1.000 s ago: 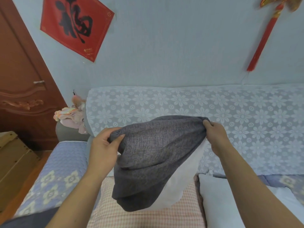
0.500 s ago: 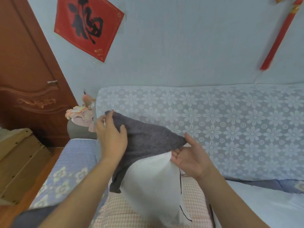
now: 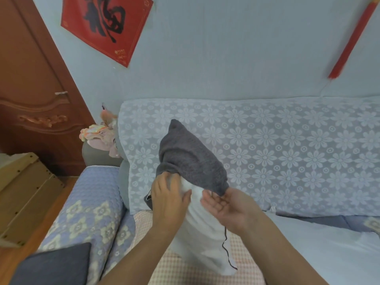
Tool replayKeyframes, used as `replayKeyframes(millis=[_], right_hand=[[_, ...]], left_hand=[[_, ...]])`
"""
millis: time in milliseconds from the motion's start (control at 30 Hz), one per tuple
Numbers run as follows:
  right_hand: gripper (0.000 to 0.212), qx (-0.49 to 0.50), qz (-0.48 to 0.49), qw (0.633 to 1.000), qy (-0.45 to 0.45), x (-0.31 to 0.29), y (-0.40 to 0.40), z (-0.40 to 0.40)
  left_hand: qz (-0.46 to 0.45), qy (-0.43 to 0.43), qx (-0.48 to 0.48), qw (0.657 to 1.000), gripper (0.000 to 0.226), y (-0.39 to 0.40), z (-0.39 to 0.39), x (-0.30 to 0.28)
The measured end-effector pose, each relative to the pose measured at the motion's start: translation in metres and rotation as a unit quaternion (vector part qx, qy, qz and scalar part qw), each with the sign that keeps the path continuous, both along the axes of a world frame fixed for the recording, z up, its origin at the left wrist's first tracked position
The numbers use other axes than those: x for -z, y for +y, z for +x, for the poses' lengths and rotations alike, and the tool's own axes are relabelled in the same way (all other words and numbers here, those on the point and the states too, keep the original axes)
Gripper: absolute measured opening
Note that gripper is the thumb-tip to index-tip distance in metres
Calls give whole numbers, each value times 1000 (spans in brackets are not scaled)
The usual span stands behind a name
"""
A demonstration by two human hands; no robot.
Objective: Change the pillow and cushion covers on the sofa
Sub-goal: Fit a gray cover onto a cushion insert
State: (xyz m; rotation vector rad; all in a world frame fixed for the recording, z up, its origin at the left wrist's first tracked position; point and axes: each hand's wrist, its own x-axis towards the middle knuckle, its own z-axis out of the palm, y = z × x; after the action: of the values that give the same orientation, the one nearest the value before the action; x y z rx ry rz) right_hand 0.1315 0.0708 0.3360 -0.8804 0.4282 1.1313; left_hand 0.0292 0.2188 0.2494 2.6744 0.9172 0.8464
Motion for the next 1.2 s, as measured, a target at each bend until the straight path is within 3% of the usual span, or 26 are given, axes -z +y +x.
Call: replayKeyframes(millis=[133, 200, 267, 367, 467, 533, 700, 767, 867, 933, 1000, 1100, 1133, 1200], right_hand=[[17, 12, -37, 999, -18, 7, -4, 0], [16, 46, -35, 998, -23, 7, -10, 16], [16, 87, -18, 996, -9, 10, -19, 33], [18, 134, -10, 991, 18, 18, -32, 57], [20, 134, 3, 991, 27, 22, -36, 69], [20, 120, 12, 992, 31, 27, -35, 73], [24, 103, -9, 994, 27, 31, -37, 82], [22, 105, -13, 994, 31, 31, -39, 82], [19, 185, 18, 982, 36, 35, -41, 88], [31, 239, 32, 970, 39, 39, -39, 99], [33, 265, 21, 963, 51, 43, -35, 109], [32, 260, -9, 964, 53, 53, -28, 107], [33, 255, -18, 966, 34, 57, -27, 105], [34, 228, -26, 973, 7, 57, -28, 110]], left_hand=[[1, -43, -10, 999, 50, 6, 22, -2], [-71, -75, -20, 994, 33, 19, 23, -5], [-126, -46, -49, 990, 19, 42, 17, 1], [-72, 50, -10, 996, 13, 72, 5, 24], [-1, 115, 121, 986, 18, 70, 9, 35], [43, 129, 140, 981, 23, 66, 19, 37], [20, 127, 122, 984, 17, 81, 49, 28], [-34, 134, 127, 982, 11, 83, 56, 20], [-68, 24, 176, 982, 20, 60, 34, 20], [-39, 5, 287, 957, 21, 9, -6, 46], [-66, 124, 384, 913, 14, -47, -37, 85], [-166, 246, 342, 892, 20, -67, -26, 101], [-161, 258, 334, 892, 26, -60, -17, 97], [-202, 197, 349, 894, 36, -57, -10, 75]])
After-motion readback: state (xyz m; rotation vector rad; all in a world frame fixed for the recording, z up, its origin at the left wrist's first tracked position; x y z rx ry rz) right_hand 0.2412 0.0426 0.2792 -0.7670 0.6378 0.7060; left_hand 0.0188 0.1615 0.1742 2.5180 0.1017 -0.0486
